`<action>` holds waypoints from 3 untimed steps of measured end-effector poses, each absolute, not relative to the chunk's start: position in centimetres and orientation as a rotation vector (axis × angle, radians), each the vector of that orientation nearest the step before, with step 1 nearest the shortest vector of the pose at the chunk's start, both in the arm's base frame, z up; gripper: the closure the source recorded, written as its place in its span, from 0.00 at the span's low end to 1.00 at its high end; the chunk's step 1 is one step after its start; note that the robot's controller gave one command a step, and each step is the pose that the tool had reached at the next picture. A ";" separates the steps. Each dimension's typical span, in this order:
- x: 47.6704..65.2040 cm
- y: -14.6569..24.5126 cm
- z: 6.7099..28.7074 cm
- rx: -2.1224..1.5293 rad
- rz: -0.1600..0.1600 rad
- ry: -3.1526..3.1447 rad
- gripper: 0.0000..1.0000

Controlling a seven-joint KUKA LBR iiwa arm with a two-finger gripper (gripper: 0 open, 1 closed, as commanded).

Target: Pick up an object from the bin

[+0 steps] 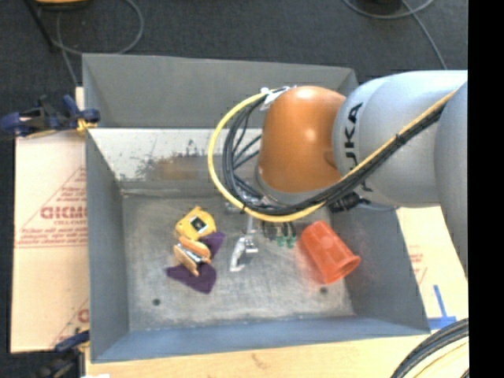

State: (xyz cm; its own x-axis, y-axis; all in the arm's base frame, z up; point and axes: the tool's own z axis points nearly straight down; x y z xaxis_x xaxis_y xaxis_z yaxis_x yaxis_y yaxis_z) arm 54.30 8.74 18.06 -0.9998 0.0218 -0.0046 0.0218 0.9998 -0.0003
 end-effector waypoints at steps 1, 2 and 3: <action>57.4 9.4 17.2 -0.219 0.000 3.125 0.00; 54.6 10.8 13.8 -0.027 0.003 3.134 0.00; 57.3 14.8 8.6 -0.246 0.002 3.122 1.00</action>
Offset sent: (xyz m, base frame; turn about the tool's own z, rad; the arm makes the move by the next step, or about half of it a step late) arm -0.0159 0.0322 -0.0663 0.0137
